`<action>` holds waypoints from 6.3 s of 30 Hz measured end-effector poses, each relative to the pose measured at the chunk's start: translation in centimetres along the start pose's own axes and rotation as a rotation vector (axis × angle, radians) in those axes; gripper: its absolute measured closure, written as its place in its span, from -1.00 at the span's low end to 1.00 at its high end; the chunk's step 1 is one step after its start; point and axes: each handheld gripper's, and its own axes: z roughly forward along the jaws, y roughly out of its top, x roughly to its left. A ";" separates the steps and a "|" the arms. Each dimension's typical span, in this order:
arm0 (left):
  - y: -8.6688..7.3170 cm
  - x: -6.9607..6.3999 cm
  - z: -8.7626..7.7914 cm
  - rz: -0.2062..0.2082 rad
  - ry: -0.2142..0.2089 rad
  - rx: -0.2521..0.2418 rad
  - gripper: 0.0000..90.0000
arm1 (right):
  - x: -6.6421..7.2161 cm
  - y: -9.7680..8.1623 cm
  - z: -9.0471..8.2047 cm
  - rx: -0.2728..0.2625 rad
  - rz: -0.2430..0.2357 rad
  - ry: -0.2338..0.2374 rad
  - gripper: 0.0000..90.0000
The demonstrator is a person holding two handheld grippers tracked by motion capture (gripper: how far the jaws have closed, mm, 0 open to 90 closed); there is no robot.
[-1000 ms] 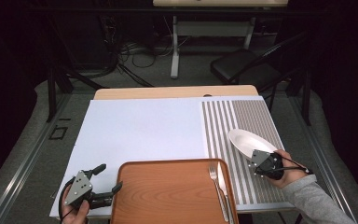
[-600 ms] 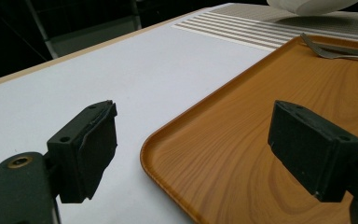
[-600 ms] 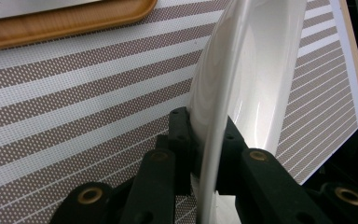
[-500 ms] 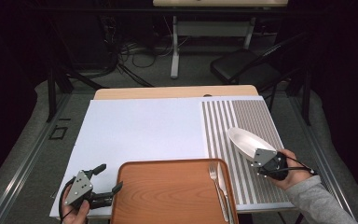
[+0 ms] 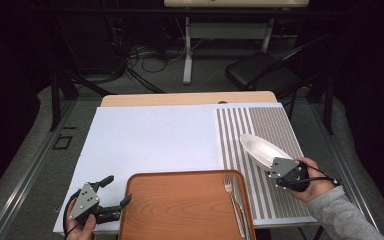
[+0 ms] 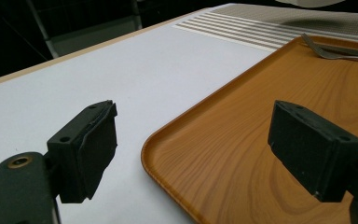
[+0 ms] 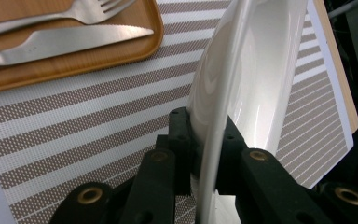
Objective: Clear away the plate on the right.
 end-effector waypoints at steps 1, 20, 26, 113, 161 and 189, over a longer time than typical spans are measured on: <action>0.0 0.0 0.0 -0.001 0.000 0.000 -0.65 | 0.1 0.1 -0.1 0.001 0.010 0.006 0.80; 0.0 0.0 0.0 0.000 0.001 0.000 -0.65 | 1.2 3.1 -0.9 -0.094 -0.122 0.025 0.80; 0.0 0.0 0.0 0.004 0.001 0.001 -0.65 | 1.9 4.1 -1.0 -0.116 -0.150 0.019 0.80; 0.0 0.1 -0.2 0.006 0.002 -0.005 -0.65 | 12.6 14.4 3.8 -0.280 -0.476 0.309 0.81; -0.1 0.1 -0.3 -0.001 0.006 -0.003 -0.65 | 14.8 13.2 4.2 -0.237 -0.483 0.410 0.46; -0.1 0.1 -0.2 -0.001 0.008 0.005 -0.65 | 17.2 13.3 5.7 -0.255 -0.471 0.497 0.20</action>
